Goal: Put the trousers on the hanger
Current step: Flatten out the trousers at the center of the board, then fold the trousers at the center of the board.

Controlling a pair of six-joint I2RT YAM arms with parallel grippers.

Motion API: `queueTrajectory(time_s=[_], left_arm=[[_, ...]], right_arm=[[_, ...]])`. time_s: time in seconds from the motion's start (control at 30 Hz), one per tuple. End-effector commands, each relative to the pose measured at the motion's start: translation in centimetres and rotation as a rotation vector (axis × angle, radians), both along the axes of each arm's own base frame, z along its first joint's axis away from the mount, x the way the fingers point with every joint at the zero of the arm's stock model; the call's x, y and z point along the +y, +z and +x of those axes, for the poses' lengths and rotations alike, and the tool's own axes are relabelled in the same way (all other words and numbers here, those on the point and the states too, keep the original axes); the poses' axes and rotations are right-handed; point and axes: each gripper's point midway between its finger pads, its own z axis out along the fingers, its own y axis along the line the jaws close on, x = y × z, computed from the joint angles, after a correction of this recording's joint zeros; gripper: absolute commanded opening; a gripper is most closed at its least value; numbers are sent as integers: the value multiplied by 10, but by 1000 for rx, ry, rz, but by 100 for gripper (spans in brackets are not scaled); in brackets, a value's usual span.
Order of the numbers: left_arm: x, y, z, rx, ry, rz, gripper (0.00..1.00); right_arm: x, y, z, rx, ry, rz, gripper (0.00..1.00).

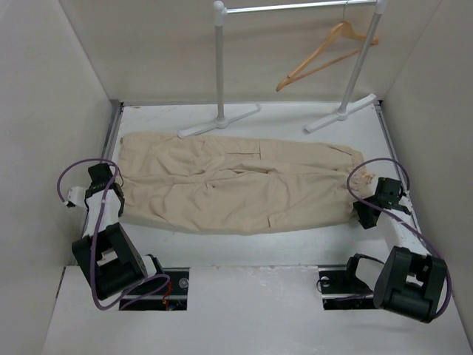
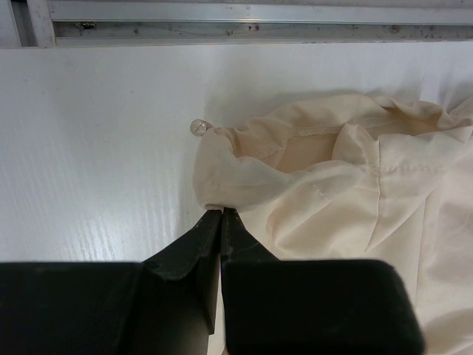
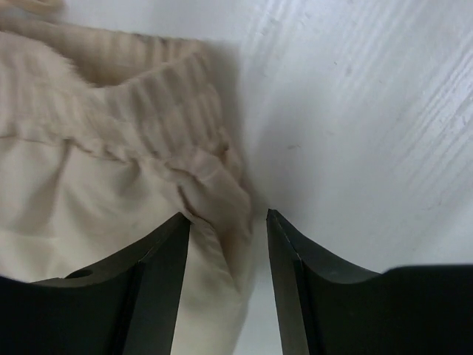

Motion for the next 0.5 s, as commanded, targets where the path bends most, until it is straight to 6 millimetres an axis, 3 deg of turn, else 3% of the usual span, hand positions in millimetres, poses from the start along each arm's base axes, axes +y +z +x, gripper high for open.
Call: queueTrajectory(time_s=[0.0, 0.1, 0.13, 0.23, 0.33, 0.47], left_arm=[[6, 3, -1, 9, 7, 26, 0], [5, 1, -2, 11, 8, 23, 0], [6, 1, -2, 10, 10, 24, 0], [7, 6, -4, 7, 12, 29, 0], [14, 25, -11, 14, 16, 70, 0], [40, 69, -20, 47, 55, 158, 0]], right_arm=[[5, -11, 3, 6, -4, 43, 52], [9, -19, 13, -1, 13, 81, 49], [11, -21, 18, -11, 22, 93, 44], [14, -23, 19, -7, 20, 127, 9], [12, -5, 7, -22, 5, 90, 2], [0, 44, -2, -93, -17, -10, 1]])
